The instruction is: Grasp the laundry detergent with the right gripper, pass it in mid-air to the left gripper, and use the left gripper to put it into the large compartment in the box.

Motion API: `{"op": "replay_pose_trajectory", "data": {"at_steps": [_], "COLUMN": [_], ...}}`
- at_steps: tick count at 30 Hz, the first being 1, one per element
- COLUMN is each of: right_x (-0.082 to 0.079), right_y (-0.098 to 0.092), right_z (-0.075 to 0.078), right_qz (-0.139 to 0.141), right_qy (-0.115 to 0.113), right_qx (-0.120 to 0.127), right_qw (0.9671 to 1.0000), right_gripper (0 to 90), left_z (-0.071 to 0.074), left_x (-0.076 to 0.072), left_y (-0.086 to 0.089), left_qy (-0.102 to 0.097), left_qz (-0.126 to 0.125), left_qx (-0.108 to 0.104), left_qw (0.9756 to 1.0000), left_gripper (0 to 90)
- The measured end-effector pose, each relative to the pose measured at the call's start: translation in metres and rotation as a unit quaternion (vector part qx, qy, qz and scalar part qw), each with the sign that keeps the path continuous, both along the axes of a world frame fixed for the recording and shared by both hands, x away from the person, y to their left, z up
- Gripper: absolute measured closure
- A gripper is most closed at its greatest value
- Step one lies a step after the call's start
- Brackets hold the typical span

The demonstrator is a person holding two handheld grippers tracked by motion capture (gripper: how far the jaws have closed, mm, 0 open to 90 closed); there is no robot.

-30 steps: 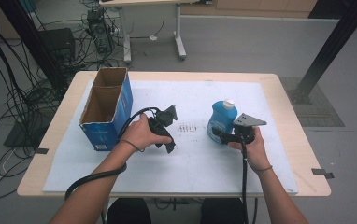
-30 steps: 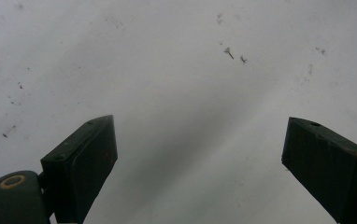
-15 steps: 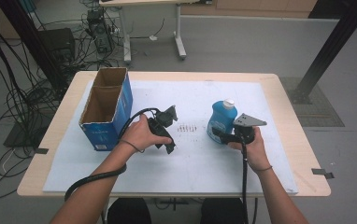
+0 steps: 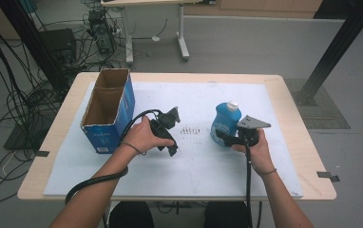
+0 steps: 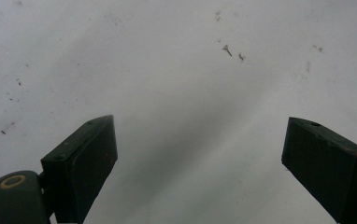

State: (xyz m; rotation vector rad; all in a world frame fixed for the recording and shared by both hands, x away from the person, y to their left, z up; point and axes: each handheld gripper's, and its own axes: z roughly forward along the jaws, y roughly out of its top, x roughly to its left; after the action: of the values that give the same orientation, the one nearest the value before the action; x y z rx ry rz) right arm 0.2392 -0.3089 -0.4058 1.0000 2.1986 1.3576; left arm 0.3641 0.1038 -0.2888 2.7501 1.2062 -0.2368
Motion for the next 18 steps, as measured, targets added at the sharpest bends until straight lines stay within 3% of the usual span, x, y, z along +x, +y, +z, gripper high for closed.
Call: {"op": "replay_pose_trajectory", "data": {"at_steps": [18], "right_x": [-0.0009], "right_y": [0.0016], "right_z": [0.0009], "right_qz": [-0.002], "right_qy": [-0.001], "right_qx": [-0.003], "right_qw": [1.0000], "right_gripper": [41.3], "left_z": [0.0009], "left_x": [-0.0003], "left_y": [0.0006], "left_qy": [0.001], "left_qz": [-0.002], "left_qx": [-0.002], "left_qw": [1.0000], "left_gripper": [10.6]}}
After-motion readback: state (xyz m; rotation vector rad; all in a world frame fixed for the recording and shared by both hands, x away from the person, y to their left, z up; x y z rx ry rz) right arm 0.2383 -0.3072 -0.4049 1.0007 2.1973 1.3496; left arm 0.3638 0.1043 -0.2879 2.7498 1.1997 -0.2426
